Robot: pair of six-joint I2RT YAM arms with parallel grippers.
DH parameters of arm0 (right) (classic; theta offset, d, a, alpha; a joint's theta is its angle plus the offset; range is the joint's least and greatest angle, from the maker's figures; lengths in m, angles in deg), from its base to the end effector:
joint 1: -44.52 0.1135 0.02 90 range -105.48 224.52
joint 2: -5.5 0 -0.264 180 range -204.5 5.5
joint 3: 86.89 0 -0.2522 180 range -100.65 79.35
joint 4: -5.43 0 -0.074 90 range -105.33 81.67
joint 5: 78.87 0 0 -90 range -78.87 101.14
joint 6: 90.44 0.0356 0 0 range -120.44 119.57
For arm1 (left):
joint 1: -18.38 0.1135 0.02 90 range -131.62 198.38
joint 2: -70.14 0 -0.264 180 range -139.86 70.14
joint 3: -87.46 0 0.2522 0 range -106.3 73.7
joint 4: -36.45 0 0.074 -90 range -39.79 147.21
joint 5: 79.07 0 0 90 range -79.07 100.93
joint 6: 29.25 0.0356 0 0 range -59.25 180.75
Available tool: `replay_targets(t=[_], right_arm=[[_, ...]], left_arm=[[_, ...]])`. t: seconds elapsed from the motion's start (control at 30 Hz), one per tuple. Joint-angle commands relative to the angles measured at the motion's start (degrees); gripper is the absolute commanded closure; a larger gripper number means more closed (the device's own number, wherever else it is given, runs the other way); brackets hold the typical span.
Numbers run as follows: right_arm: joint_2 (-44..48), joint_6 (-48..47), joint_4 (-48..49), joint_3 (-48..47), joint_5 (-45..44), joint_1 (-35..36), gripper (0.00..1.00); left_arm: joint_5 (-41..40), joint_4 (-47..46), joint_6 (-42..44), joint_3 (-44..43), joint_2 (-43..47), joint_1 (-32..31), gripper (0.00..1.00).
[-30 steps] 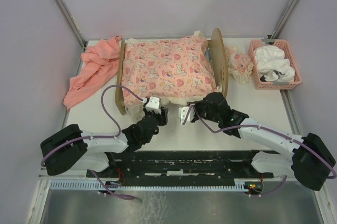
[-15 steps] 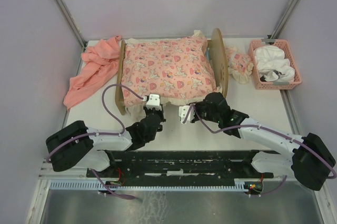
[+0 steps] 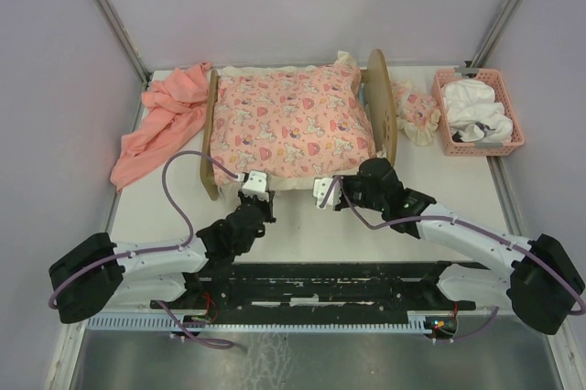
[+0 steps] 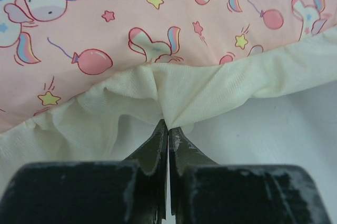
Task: Set up the pet bed
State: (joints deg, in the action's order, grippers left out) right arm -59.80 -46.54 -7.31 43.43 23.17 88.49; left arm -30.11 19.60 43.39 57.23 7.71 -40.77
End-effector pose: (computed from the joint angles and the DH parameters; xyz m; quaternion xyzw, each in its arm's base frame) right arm 0.1736 0.1778 0.2338 -0.6422 0.5655 0.0806 0.5111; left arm 0.1270 -0.1670 0.1864 0.0671 0.7716 -0.1327 0.6185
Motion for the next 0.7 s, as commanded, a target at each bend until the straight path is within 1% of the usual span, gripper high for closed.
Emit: replay_targets(t=[0.0,0.07,0.23,0.33,0.37,0.43,0.47,0.53,0.57,0.6,0.67], right_arm=[[0.6,2.0,-2.6,-3.9,1.8,-1.0,0.98],[0.7,2.3,-3.5,-4.5,2.1,-1.6,0.98],[0.6,2.7,-6.2,-6.3,3.0,-3.0,0.98],[-0.3,3.0,-7.5,-6.2,6.0,-2.9,0.98],[-1.0,3.3,-8.0,-6.2,7.0,-3.0,0.94],[-1.7,5.0,-9.8,-6.6,8.1,-2.9,0.76],[-1.6,7.7,-11.1,-7.6,7.8,-2.9,0.7],[0.4,15.4,-11.5,-8.5,4.9,-2.8,0.62],[2.1,18.1,-11.5,-8.4,3.6,-2.9,0.57],[3.9,20.3,-11.9,-8.4,3.1,-2.9,0.52],[7.6,23.1,-12.8,-7.9,2.3,-2.9,0.46]], left_arm=[[2.8,8.4,2.9,-2.4,2.1,0.9,0.97],[4.5,10.4,3.2,-2.5,3.3,1.8,0.97],[7.7,19.1,3.4,-4.8,4.0,4.9,0.97],[12.0,20.5,2.3,-5.3,4.5,7.4,0.97],[12.5,21.0,1.7,-5.5,4.6,7.5,0.93],[12.5,22.8,0.0,-7.0,5.0,7.6,0.8],[12.2,24.2,-0.9,-7.8,5.3,7.6,0.75],[11.1,27.0,-3.3,-9.2,6.3,7.5,0.64],[10.7,28.6,-4.0,-9.9,7.0,7.5,0.6],[10.4,29.2,-4.4,-10.3,7.9,7.5,0.56],[12.3,27.7,-3.2,-10.8,10.0,7.5,0.52]])
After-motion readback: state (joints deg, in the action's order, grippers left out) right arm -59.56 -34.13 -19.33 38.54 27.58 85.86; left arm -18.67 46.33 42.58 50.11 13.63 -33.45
